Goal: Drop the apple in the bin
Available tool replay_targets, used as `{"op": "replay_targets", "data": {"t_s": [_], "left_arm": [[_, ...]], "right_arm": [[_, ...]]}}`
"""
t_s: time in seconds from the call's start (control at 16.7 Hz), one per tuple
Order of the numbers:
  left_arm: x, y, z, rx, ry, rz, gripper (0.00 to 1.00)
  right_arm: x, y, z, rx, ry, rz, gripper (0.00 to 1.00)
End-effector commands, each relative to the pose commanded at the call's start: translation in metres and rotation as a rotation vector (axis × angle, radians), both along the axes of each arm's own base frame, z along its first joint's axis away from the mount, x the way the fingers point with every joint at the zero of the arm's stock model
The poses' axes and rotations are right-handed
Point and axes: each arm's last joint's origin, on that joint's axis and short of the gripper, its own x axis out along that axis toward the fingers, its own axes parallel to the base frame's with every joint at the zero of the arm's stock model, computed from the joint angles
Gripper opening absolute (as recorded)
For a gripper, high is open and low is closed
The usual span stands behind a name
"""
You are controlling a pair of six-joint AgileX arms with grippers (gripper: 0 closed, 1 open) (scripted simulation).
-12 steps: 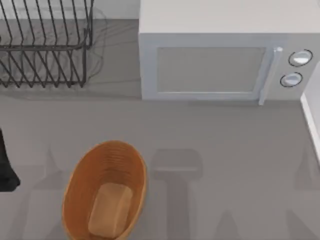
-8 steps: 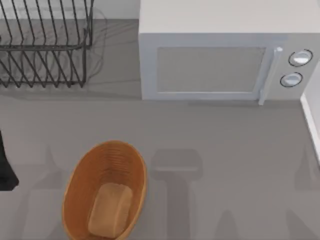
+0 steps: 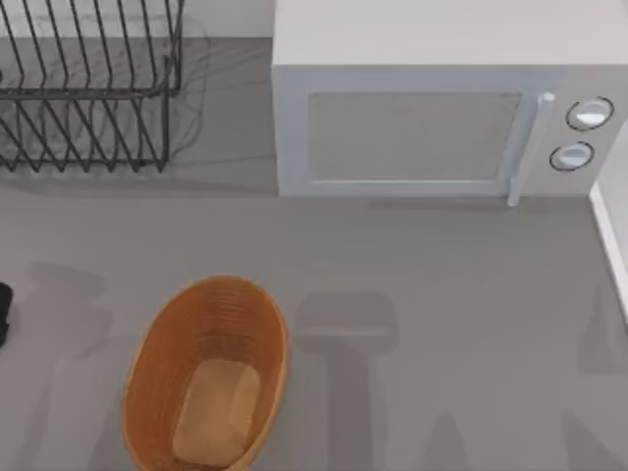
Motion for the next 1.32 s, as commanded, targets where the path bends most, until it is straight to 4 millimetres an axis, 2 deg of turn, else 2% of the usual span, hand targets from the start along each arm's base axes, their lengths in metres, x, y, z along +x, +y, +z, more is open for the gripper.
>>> {"op": "replay_targets", "data": {"t_s": [0.18,0.42,0.78,0.96,1.32], "left_arm": [[0.040,0.009,0.004,0.134,0.326,-0.092,1.00],[0.097,0.026,-0.008,0.241,0.707,-0.283,1.00],[0.160,0.050,-0.034,0.293,1.012,-0.559,1.00],[0.176,0.058,-0.044,0.296,1.069,-0.632,1.00],[0.178,0.057,-0.044,0.301,1.073,-0.647,1.00]], "right_arm": [[0.000,0.000,0.000,0.000,0.000,0.000,1.00],[0.000,0.000,0.000,0.000,0.000,0.000,1.00],[0.000,0.000,0.000,0.000,0.000,0.000,1.00],[0.000,0.000,0.000,0.000,0.000,0.000,1.00],[0.000,0.000,0.000,0.000,0.000,0.000,1.00]]}}
